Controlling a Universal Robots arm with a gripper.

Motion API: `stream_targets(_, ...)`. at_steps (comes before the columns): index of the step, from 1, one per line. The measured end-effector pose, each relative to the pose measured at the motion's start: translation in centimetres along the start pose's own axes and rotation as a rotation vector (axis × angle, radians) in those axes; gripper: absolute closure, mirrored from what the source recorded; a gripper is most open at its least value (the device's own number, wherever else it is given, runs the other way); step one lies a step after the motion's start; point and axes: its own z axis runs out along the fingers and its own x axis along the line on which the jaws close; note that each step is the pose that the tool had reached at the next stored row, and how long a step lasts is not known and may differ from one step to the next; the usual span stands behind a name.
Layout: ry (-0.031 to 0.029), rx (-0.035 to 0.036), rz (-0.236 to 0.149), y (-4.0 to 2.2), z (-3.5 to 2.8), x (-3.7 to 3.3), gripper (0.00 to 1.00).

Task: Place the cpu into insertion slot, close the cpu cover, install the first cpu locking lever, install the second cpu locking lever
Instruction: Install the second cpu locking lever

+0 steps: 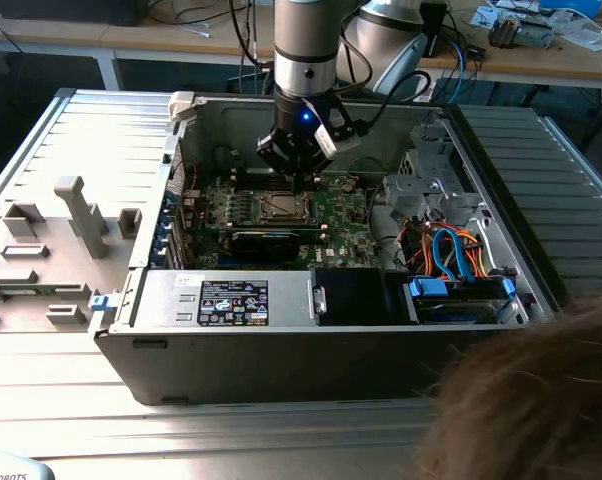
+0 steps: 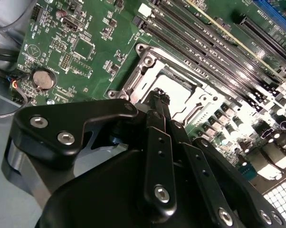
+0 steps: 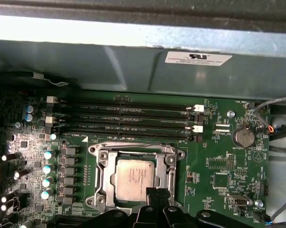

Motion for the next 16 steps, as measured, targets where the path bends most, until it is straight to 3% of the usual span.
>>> stream_targets(7, -0.0001, -0.0001, 0.0, -0.28, 0.0, 0.01, 0.89)
stream_targets(16, -0.0001, -0.0001, 0.0, -1.18, 0.01, -0.07, 0.89)
